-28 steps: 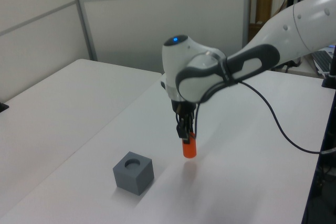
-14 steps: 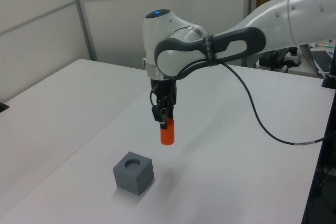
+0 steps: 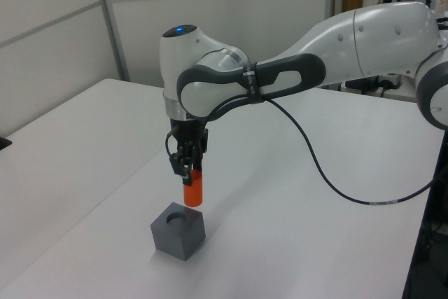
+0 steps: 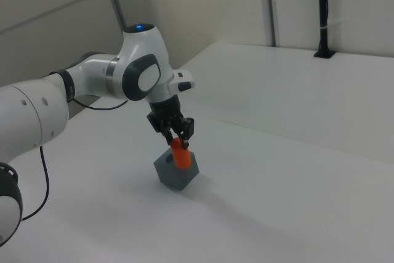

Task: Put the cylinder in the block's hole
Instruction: 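Lower the cylinder into the hole and open the gripper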

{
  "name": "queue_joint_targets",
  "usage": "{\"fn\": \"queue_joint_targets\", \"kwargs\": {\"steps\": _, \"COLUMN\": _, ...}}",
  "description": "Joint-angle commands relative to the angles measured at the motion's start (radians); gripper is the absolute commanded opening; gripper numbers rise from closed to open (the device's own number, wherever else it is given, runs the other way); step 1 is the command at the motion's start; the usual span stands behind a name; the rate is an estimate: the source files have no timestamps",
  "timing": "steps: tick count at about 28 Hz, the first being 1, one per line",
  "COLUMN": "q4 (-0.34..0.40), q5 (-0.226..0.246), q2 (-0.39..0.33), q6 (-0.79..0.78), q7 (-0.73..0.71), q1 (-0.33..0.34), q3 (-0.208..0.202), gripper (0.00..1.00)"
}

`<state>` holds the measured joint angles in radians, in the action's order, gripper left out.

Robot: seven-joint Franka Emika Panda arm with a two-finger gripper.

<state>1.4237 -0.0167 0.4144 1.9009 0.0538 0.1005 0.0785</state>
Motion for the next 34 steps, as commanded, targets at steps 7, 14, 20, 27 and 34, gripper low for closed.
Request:
{"fn": "queue_joint_targets", "kwargs": {"steps": 7, "q4": -0.091, "q5": 0.004, "q2": 0.07, "q6": -0.005, "q7": 0.029, "q1": 0.031, "q3": 0.029, "gripper": 0.0}}
{"fn": "queue_joint_targets", "kwargs": {"steps": 14, "q4": -0.086, "q5": 0.001, "q2": 0.081, "q6": 0.027, "q7": 0.037, "q1": 0.048, "q3": 0.029, "gripper": 0.0}}
{"fn": "queue_joint_targets", "kwargs": {"steps": 20, "q4": -0.083, "q5": -0.002, "q2": 0.081, "q6": 0.027, "q7": 0.035, "q1": 0.05, "q3": 0.029, "gripper": 0.13}}
{"fn": "queue_joint_targets", "kwargs": {"steps": 27, "q4": -0.086, "q5": -0.003, "q2": 0.079, "q6": 0.024, "q7": 0.037, "q1": 0.05, "q3": 0.029, "gripper": 1.0}}
{"fn": "queue_joint_targets", "kwargs": {"steps": 34, "q4": -0.089, "q5": 0.003, "q2": 0.035, "q6": 0.001, "q7": 0.034, "q1": 0.048, "q3": 0.017, "gripper": 1.0}}
